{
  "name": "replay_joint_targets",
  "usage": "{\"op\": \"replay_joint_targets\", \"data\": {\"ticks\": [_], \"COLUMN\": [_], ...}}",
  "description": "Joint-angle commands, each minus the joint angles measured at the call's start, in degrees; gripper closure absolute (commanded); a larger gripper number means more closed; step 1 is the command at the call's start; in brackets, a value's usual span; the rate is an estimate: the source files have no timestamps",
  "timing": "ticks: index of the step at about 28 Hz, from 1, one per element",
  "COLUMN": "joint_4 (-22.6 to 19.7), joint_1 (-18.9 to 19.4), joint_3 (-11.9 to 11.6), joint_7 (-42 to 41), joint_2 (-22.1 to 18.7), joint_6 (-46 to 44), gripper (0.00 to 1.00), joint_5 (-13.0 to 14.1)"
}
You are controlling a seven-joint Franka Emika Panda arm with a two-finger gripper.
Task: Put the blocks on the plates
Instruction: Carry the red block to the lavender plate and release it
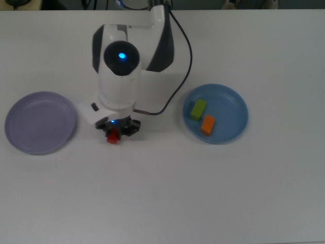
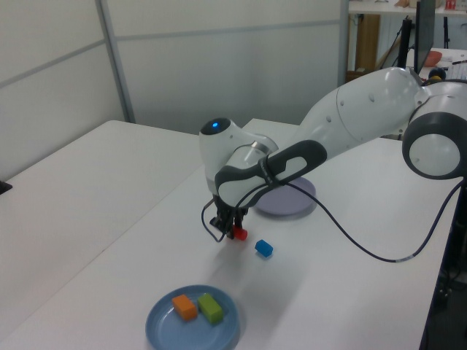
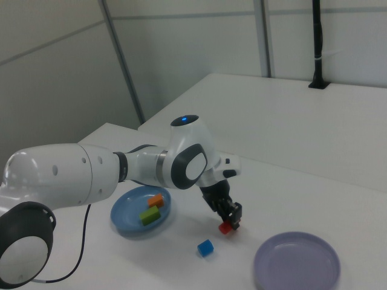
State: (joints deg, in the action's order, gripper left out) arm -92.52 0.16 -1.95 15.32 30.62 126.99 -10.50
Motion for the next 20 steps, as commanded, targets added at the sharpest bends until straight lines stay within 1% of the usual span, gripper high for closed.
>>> {"op": "replay_joint_targets", "data": {"ticks": [1, 3, 4, 9, 10, 13, 14, 17, 20], "joint_4": [1.2, 1.2, 1.2, 1.29, 1.29, 1.46, 2.33, 2.61, 2.61], "joint_1": [-4.19, -5.77, -7.52, -10.35, -11.66, -13.77, -14.83, -15.36, -15.28], "joint_3": [0.02, 0.02, 0.1, 0.1, 0.02, 0.1, 0.19, 0.19, 0.1], "joint_7": [-5.38, -6.7, -8.19, -12.24, -12.94, -13.74, -14.52, -15.84, -16.64], "joint_2": [-1.44, -1.44, -1.52, -1.52, -1.52, -1.52, -1.35, -0.73, 0.85], "joint_6": [0.62, 0.71, 0.71, 0.71, 0.8, 0.8, 0.8, 0.8, 0.89], "gripper": [0.88, 0.88, 0.88, 0.88, 0.88, 0.88, 0.87, 0.85, 0.79], "joint_5": [0.65, 0.92, 1.62, 2.76, 3.03, 3.03, 3.2, 3.29, 2.68]}}
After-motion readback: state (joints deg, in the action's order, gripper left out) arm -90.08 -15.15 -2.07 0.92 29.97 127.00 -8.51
